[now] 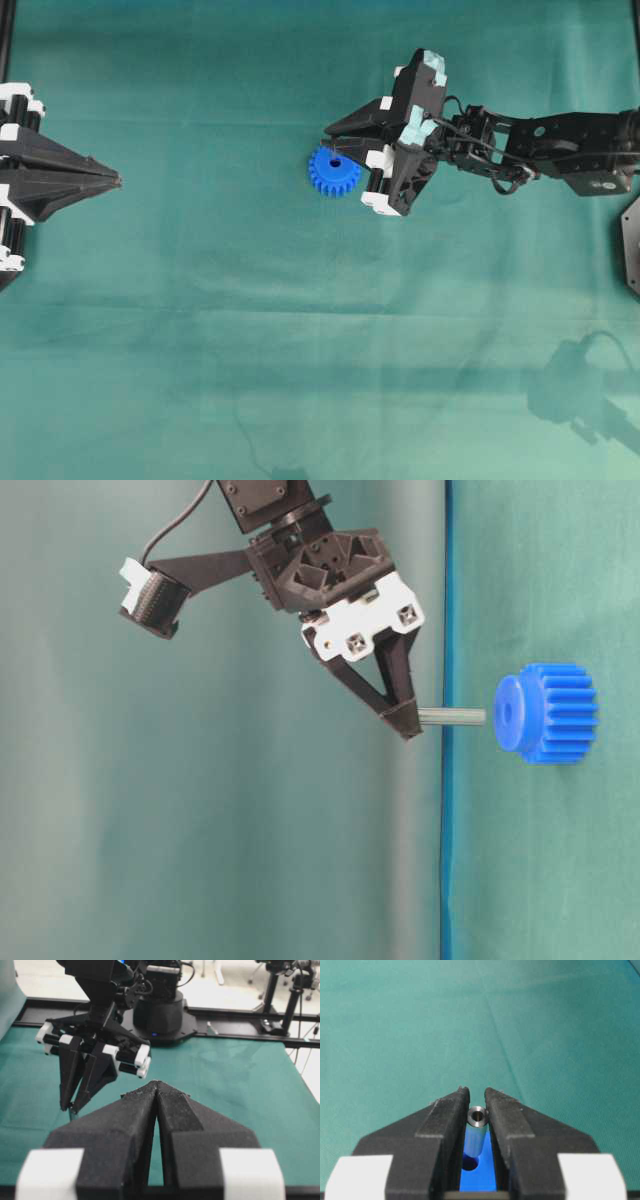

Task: Insert the shaft placed at a random location into the center hole of the small gear at another random location.
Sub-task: 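Align the shaft over the gear's center hole and lower it in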

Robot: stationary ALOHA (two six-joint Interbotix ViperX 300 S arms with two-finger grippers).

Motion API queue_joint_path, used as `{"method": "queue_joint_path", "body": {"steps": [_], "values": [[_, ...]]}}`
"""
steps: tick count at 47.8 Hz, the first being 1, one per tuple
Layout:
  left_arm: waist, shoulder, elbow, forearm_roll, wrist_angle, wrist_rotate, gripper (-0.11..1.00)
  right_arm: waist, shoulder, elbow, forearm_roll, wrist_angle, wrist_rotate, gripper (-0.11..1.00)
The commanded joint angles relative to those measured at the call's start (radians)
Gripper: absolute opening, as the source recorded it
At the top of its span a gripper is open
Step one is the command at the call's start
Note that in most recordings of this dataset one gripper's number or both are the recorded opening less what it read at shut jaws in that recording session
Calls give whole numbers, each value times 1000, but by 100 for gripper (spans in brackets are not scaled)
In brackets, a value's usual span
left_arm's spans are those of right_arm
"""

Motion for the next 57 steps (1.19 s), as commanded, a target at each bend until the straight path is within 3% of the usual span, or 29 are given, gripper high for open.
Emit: {"method": "queue_joint_path", "body": {"steps": [1,57], "values": [[2,5,-11,-2,-3,-2,-1,3,0,-17,2,-8,0,13],[2,5,-9,-2,-3,-2,-1,9,103,-14,15,-46,2,13]]}}
